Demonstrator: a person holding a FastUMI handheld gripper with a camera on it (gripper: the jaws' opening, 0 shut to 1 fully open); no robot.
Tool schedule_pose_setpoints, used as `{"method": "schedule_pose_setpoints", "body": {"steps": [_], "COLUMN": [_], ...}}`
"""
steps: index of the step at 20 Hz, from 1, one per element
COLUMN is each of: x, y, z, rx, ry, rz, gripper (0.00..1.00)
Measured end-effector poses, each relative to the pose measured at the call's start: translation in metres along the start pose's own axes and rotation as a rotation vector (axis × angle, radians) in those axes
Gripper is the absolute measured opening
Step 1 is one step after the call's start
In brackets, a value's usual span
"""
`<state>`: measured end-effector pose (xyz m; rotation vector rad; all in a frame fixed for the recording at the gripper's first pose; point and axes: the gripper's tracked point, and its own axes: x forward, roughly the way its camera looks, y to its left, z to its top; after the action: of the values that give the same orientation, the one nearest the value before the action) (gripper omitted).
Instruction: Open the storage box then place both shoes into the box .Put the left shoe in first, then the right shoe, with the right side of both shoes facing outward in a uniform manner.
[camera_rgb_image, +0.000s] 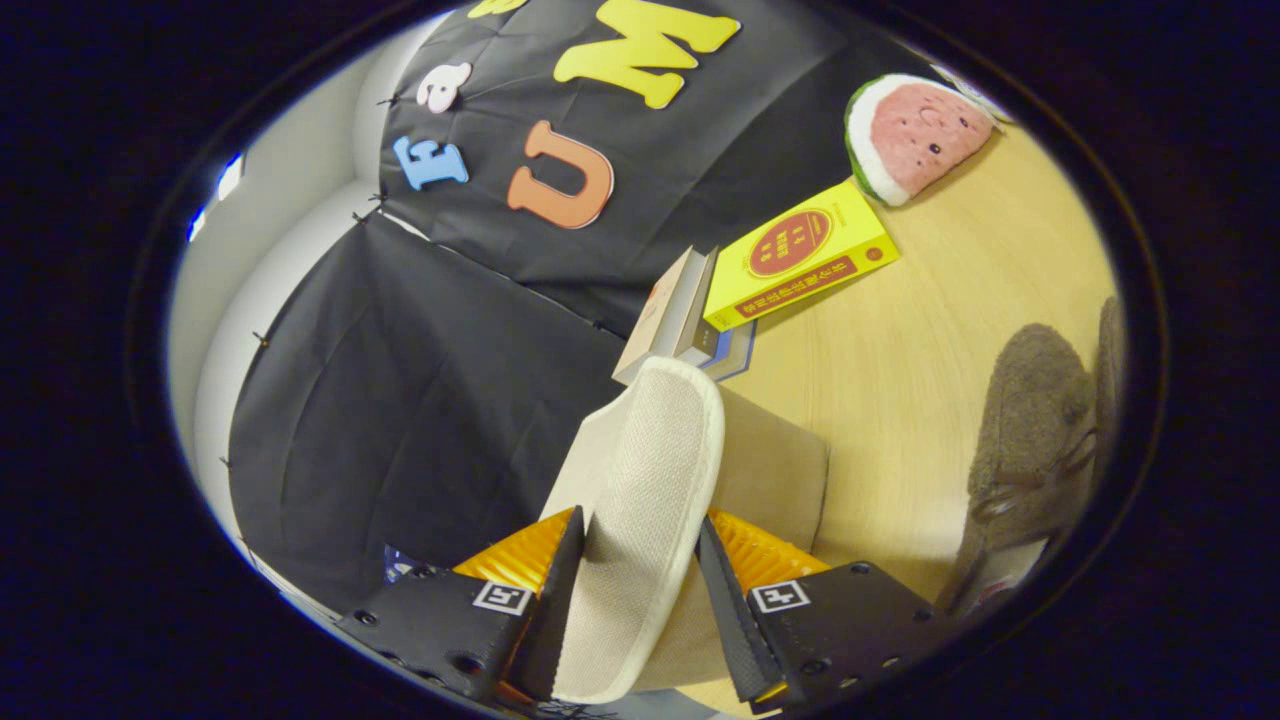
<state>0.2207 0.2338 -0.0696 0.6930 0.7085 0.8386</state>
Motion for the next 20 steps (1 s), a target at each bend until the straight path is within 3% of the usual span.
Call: {"method": "schedule_pose_setpoints", "body": {"steps": [3, 6, 10, 11, 12, 20], "x": [-0.009, -0.025, -0.023, -0.027, -0.032, -0.026], "y": [0.000, 0.022, 0.039, 0.046, 0.053, 0.148], "z": [0.007, 0.010, 0.010, 0.014, 0.018, 0.029], "rx": [0.018, 0.016, -0.048, -0.055, -0.055, -0.144], "ry": [-0.011, -0.011, -0.020, -0.021, -0.030, -0.077], "rz": [-0.032, -0.004, -0.068, -0.078, -0.083, -0.046], "gripper": [0.39, 0.19, 0.17, 0.09, 0.09, 0.09]}}
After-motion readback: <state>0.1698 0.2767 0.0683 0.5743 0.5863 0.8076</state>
